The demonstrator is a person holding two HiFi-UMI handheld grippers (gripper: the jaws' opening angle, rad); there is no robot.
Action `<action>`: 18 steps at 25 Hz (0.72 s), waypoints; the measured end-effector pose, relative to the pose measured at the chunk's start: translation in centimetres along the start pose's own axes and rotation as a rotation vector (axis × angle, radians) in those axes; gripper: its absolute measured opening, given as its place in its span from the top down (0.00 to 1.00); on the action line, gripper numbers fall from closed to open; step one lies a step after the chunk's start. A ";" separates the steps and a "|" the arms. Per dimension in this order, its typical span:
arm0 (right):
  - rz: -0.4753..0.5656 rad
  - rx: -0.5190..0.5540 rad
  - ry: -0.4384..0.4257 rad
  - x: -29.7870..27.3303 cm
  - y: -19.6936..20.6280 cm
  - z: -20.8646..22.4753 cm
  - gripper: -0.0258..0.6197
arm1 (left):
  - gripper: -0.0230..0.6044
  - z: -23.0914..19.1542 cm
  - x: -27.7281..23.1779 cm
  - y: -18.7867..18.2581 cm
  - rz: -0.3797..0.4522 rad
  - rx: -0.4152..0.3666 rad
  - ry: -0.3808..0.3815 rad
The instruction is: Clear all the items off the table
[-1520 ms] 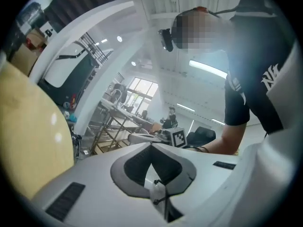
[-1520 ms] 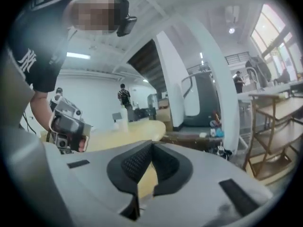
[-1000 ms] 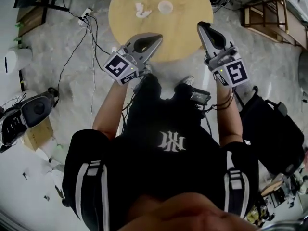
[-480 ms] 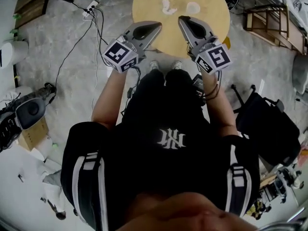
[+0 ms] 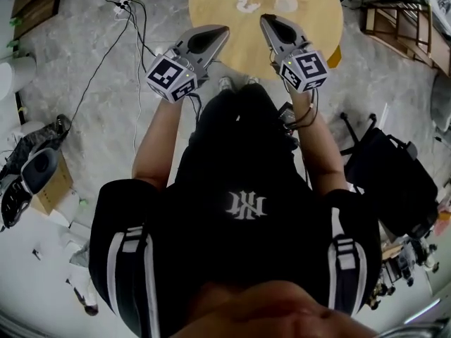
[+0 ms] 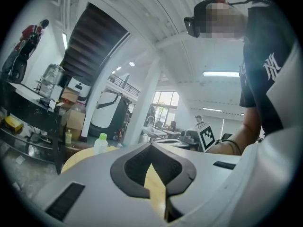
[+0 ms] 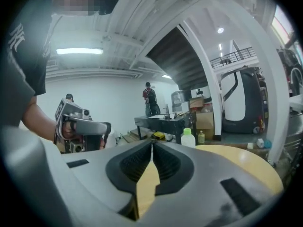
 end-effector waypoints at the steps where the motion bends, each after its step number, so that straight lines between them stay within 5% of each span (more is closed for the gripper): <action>1: -0.013 -0.003 -0.003 -0.5 0.7 0.6 0.91 | 0.94 -0.3 -0.4 0.3 -0.007 0.005 0.002; 3: -0.044 -0.009 -0.016 -2.0 2.4 1.6 0.71 | 0.94 -0.7 -1.0 1.1 -0.018 0.013 0.010; 8: -0.164 -0.015 -0.013 -7.4 8.7 2.8 0.45 | 0.94 -2.4 -1.1 2.3 -0.046 0.030 0.011; 18: -0.463 0.089 0.157 -12.0 17.2 6.2 0.44 | 0.94 -4.0 0.4 5.2 -0.073 0.099 -0.001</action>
Point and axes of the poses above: the fingertips, and each gripper's own axes: x backward along the fingers, z to its right, y out of its underside, the point moved 10 cm from there along x, backward along the fingers, and after that the axes turned 13 degrees about z, right-handed, at the moved point
